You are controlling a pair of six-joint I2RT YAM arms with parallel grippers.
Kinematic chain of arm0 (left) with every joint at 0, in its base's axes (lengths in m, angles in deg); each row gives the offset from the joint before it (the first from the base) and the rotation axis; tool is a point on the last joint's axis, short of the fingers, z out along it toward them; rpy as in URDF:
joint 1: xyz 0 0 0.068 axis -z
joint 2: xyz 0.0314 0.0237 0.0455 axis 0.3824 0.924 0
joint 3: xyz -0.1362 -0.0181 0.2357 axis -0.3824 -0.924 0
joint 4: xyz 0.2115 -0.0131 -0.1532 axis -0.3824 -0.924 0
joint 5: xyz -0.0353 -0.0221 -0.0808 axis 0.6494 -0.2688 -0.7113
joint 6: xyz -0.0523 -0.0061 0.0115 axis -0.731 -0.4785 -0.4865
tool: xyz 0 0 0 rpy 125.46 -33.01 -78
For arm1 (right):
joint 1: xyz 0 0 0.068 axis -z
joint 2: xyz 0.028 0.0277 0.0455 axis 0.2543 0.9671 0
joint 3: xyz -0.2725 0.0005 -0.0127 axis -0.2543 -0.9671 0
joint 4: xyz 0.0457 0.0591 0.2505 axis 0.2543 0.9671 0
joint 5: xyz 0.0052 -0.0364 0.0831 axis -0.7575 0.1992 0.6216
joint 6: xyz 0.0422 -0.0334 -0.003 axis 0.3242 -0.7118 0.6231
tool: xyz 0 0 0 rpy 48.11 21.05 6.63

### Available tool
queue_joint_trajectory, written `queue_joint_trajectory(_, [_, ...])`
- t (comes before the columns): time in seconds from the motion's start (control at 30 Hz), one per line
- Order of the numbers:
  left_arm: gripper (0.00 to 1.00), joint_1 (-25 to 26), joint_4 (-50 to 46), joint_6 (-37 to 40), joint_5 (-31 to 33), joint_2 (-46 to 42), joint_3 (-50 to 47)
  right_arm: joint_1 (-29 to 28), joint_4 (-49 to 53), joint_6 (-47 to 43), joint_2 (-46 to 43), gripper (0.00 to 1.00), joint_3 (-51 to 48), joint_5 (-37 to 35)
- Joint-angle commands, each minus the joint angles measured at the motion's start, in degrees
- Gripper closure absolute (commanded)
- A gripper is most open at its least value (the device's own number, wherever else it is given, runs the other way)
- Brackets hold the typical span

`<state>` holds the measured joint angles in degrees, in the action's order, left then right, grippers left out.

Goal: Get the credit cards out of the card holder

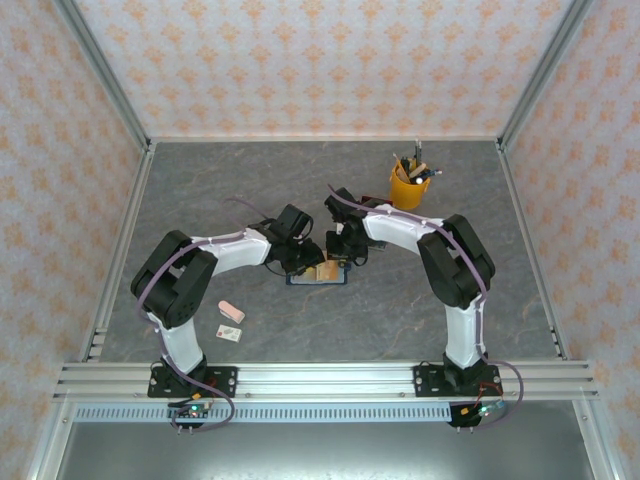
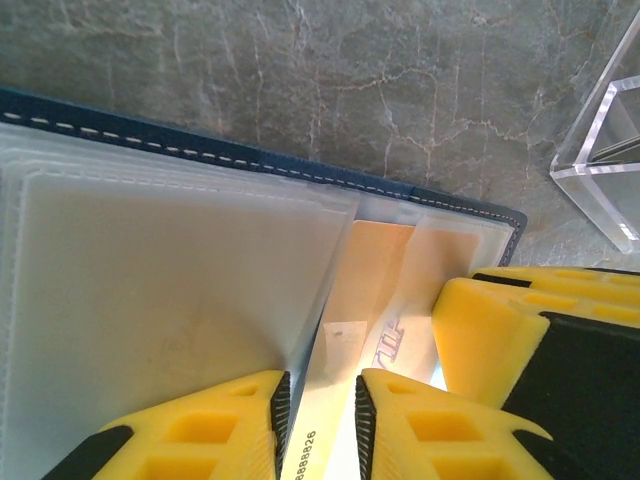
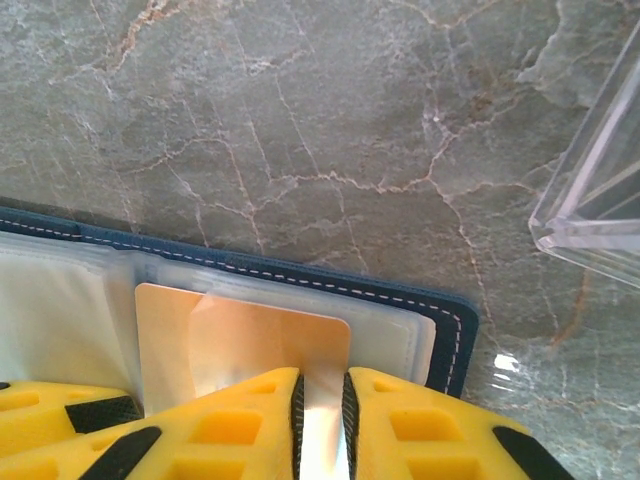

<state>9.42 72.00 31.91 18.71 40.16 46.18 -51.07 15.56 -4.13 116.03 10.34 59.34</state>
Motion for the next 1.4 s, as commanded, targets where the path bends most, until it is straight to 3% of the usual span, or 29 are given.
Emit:
queue_joint_trajectory(0.0, [0.71,0.32,-2.14,1.52,1.31,1.81,-0.16,-0.05,-0.51,1.2,0.67,0.79,-2.43,0.87])
queue_joint_trajectory(0.63, [0.66,-0.92,-0.23,5.76,-5.91,2.62,0.38,0.43,-1.66,2.03,0.54,0.8,-4.13,2.11])
queue_joint_trajectory(0.93, [0.7,-2.26,5.72,8.17,-10.96,-0.76,-2.0,0.57,-1.98,2.37,0.48,0.8,-4.39,2.43])
queue_joint_trajectory(1.37, [0.76,-2.8,9.89,8.7,-12.29,-2.58,-3.61,2.14,-5.79,4.27,-1.36,0.8,-6.58,6.93])
